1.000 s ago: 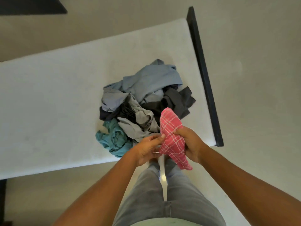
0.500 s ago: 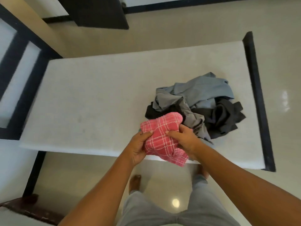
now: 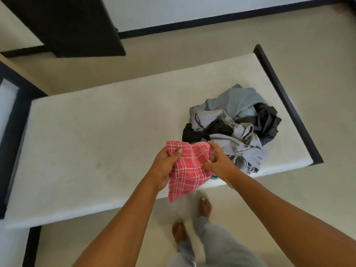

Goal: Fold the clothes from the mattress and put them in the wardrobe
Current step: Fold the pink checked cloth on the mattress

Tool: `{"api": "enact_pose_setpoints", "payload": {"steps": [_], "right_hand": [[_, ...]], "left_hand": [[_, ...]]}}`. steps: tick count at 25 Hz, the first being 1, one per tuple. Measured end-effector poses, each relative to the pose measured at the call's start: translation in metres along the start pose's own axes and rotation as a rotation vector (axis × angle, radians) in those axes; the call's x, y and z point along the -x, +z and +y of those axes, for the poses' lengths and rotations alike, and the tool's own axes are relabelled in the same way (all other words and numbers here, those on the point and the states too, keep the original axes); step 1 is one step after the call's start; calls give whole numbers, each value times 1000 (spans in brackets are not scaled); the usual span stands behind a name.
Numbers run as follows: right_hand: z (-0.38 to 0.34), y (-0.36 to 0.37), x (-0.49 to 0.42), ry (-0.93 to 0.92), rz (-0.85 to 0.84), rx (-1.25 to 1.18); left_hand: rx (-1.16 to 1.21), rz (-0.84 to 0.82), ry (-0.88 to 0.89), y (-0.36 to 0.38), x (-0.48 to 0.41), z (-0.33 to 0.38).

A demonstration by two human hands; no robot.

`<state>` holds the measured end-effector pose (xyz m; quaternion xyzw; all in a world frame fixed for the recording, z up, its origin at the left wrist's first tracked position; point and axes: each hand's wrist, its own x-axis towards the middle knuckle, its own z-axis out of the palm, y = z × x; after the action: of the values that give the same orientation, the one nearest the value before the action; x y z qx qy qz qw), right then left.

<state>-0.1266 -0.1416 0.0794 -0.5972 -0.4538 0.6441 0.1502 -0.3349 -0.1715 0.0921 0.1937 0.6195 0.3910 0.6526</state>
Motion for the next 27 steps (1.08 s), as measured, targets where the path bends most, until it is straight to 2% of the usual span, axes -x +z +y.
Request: {"api": "enact_pose_setpoints", "payload": {"steps": [5,9,11,15,22,25,27], "right_hand": [[10,-14,-18,5,148,135],[15,-24,-44,-103,343,412],[13,-23,-53,-151,382,439],[5,-18,-63,-146,398,331],[26,17,-110,-122,624,385],[43,51,-124,-96,648,394],[47,77,-131,-100,690,350]], "left_hand": [[-194,-98,9,14,-28,28],[-356,-175,-9,18,-59,55],[-424,-200,7,15,-80,69],[-523,-271,35,1,-129,91],[-860,-603,39,-27,-230,85],[-1233,-891,26,-31,-265,71],[-1386,-1050,67,-25,-270,55]]}}
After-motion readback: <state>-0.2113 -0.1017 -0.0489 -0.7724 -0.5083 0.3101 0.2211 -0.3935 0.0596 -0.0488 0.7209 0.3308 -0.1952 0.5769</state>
